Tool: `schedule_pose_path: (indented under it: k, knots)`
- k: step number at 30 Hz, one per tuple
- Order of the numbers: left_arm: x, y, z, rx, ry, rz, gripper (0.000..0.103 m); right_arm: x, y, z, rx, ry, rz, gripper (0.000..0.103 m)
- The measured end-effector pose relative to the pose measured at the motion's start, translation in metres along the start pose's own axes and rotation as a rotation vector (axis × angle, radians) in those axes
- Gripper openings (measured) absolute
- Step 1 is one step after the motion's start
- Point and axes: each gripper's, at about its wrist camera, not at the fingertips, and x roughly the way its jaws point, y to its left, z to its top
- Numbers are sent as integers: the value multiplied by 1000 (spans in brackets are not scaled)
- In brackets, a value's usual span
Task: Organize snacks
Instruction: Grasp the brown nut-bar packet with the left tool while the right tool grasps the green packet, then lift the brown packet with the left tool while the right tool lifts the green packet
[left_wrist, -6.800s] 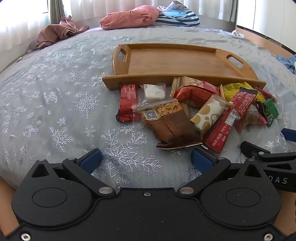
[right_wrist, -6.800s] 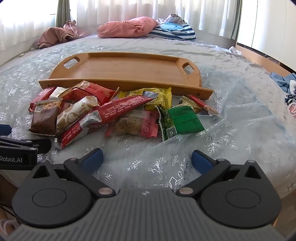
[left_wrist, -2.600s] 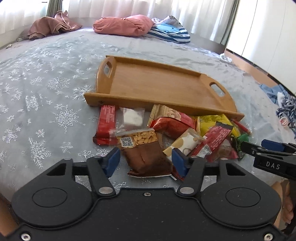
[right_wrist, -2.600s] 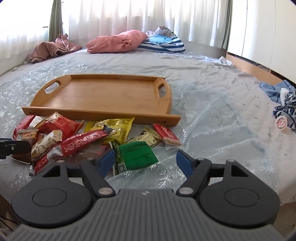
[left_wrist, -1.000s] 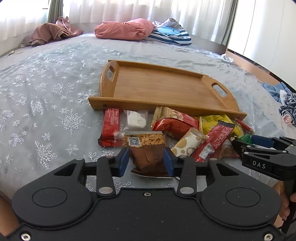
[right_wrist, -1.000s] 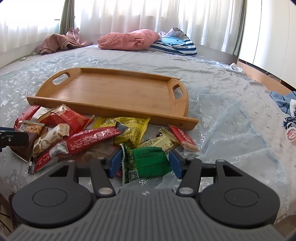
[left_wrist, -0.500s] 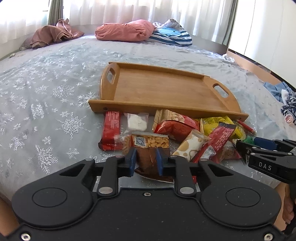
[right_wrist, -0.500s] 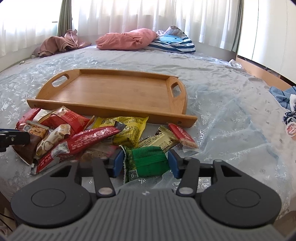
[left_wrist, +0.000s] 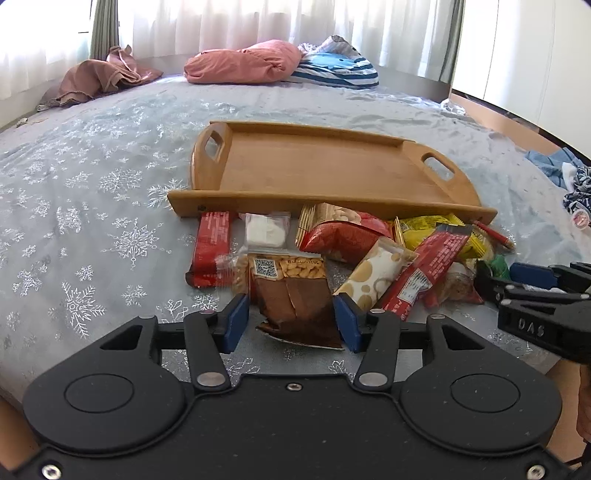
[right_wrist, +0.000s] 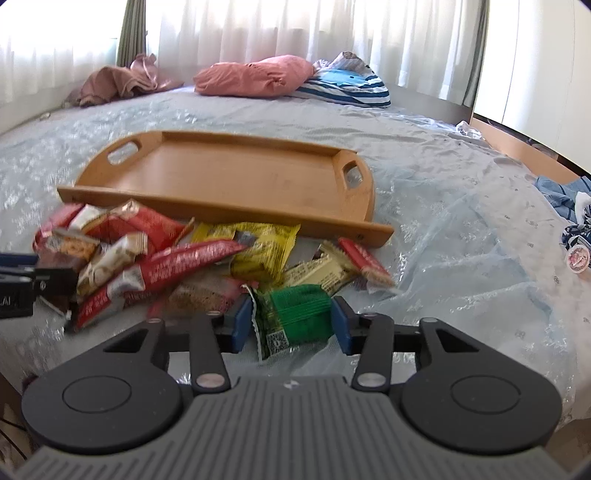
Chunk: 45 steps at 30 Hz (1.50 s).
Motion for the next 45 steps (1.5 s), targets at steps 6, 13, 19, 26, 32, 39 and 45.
schedule_pose_path:
  k: [6,13,19,26,32,39,45]
  knots:
    - [-8,-1,3,18,-5,0,32,1,5,-4,-31,-8,-29,47]
    - [-16,4,9,7,-16,0,23,-10,-1,1,27,-45,-31,36]
    - [-24,6,13,0,-38,0,13,-16,-7,7,65,-71,-32,30]
    - [-20,4,11,51,-43,50,19,-22,-14,12,123,-82,-20,26]
    - [-15,0,1,63,-21,39,39,-26,-9,13,114,-87,-8,26]
    - [-4,-4,-2,85,-3,52,50,-22,-2,9,89,-62,-1,28]
    - [-4,0,-3,77,14,25,44,-16,-1,3,98,-30,10,45]
